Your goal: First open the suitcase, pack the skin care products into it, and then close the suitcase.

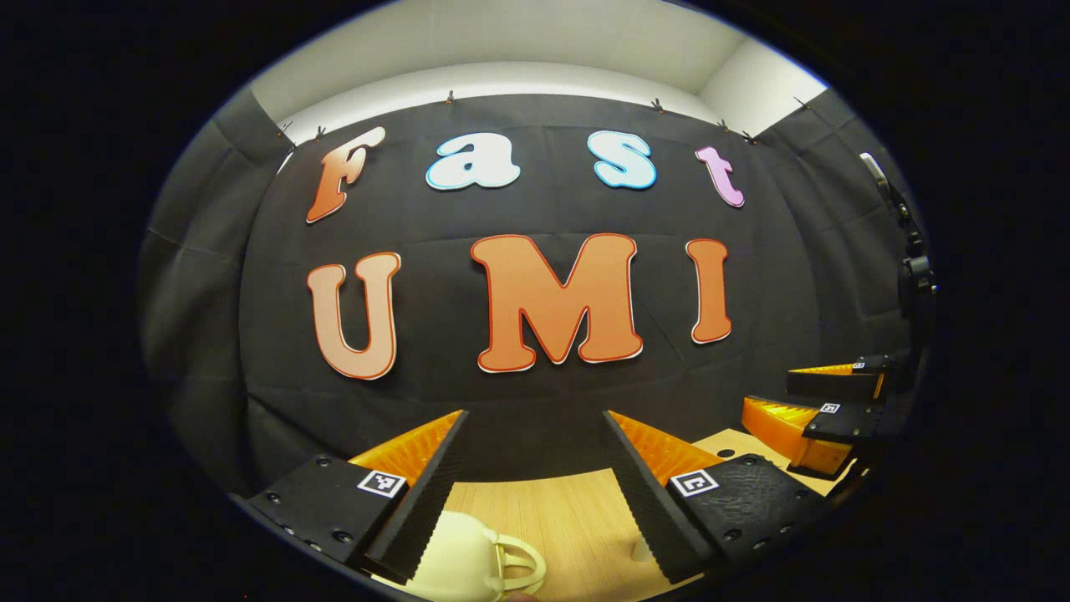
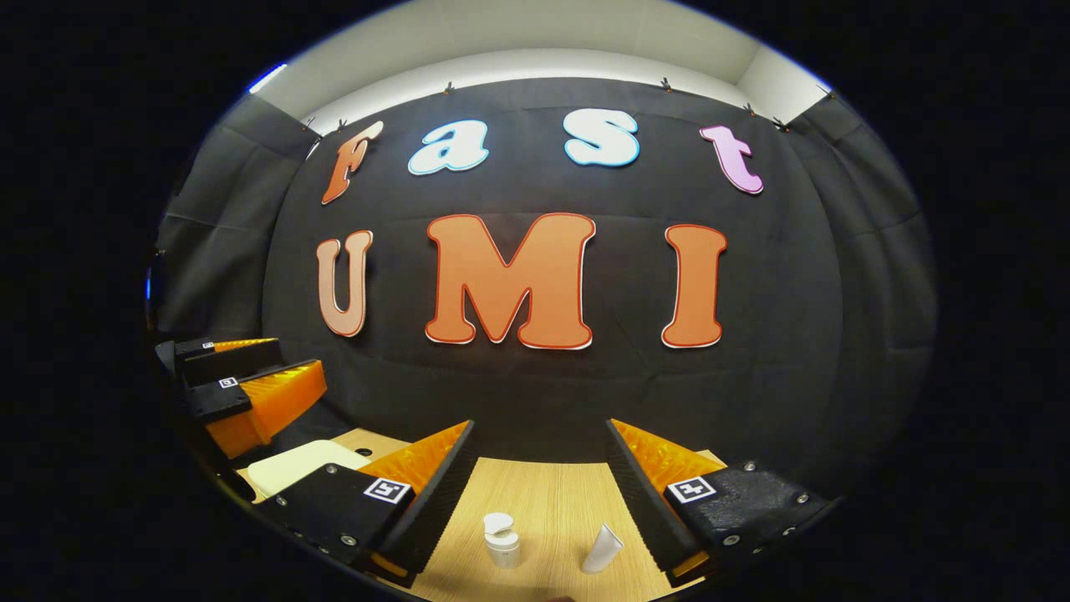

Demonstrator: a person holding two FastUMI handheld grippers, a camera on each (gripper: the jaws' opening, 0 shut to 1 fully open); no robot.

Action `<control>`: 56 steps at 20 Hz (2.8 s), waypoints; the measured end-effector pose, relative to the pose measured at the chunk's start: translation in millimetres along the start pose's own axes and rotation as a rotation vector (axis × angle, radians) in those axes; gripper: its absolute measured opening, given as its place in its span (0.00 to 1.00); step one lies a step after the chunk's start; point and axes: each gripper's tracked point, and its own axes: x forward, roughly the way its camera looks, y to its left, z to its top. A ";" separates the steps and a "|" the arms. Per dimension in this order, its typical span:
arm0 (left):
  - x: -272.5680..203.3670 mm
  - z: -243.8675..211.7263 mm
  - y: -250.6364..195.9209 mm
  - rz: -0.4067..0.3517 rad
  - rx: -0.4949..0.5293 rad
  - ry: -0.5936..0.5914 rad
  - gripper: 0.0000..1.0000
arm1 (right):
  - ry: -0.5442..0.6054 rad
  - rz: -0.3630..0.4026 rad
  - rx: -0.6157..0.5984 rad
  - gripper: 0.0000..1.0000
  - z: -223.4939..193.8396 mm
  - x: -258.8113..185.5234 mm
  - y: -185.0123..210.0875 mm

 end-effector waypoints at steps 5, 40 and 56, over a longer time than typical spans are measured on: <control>-3.9 -3.5 -4.8 0.009 0.001 0.010 0.99 | 0.013 -0.012 0.012 0.96 -5.4 5.9 -18.8; -14.7 -324.8 2.0 -0.214 1.033 0.566 0.86 | 0.130 -0.154 -0.079 0.96 -55.9 -42.8 -111.6; 1.6 -316.3 14.7 -0.116 1.094 0.548 0.10 | 0.179 -0.167 -0.088 0.96 -71.8 -61.7 -110.1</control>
